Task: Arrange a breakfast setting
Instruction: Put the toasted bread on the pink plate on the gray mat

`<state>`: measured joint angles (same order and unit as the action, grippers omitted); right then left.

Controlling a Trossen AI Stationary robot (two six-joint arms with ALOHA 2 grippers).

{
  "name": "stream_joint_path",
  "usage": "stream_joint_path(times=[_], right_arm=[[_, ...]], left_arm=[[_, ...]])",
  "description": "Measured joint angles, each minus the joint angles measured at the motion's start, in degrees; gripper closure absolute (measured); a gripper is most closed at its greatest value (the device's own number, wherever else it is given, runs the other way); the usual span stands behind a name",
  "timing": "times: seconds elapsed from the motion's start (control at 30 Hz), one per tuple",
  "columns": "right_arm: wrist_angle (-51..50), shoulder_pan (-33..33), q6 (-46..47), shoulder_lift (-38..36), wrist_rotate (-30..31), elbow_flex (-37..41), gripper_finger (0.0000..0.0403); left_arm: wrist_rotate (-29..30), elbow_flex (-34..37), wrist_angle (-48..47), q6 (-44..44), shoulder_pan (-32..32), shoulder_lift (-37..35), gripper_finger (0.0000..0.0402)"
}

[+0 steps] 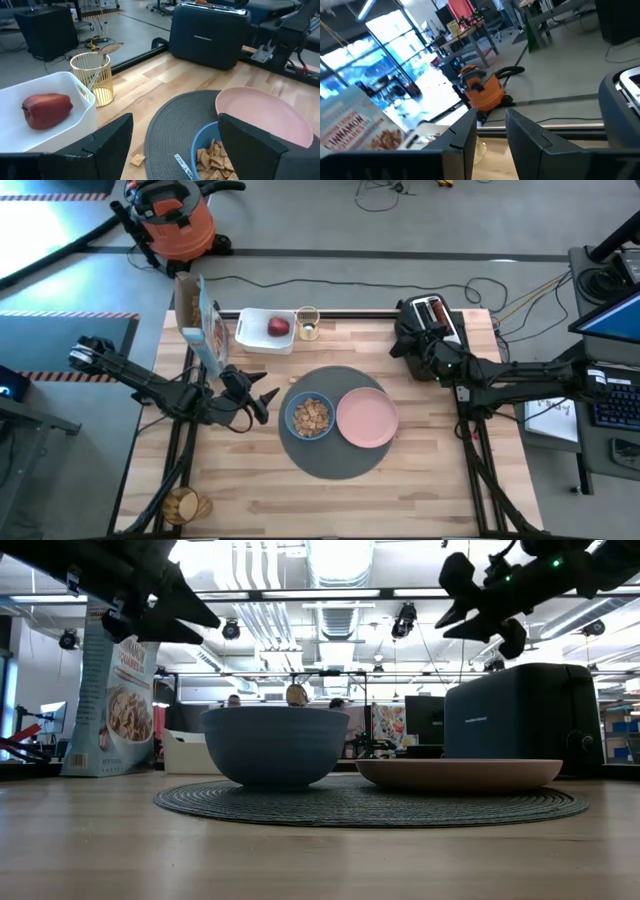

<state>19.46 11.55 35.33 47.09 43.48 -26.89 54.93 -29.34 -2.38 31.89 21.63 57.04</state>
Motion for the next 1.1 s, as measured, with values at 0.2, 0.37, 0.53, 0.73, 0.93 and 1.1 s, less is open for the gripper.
stream_joint_path(times=[0.2,0.37,0.53,0.73,0.93,1.1], right_arm=[[0.85,0.02,-3.44,-0.15,0.00,-0.01,0.0310],[0.78,0.31,-11.64,-0.15,1.54,-0.57,0.0310],[-5.45,2.73,-19.41,-0.16,3.01,-6.15,0.0310],[-38.42,9.93,-9.93,1.30,-0.15,-20.96,0.0310],[-65.57,17.98,-1.12,5.40,-5.75,-33.00,0.0309],[-68.51,22.74,-6.18,9.10,-13.55,-36.92,0.0286]], left_arm=[[0.01,-0.14,-0.03,-1.21,0.00,-0.02,0.0126],[-0.01,-0.14,-0.03,1.11,0.01,0.00,0.0126],[0.03,-0.13,0.07,3.75,0.07,0.95,0.0126],[0.03,-0.09,0.69,4.27,0.06,3.07,0.0126],[1.36,-0.07,0.39,7.29,0.01,3.68,0.0127],[2.56,0.00,-4.01,8.41,0.00,-0.94,0.0140]])
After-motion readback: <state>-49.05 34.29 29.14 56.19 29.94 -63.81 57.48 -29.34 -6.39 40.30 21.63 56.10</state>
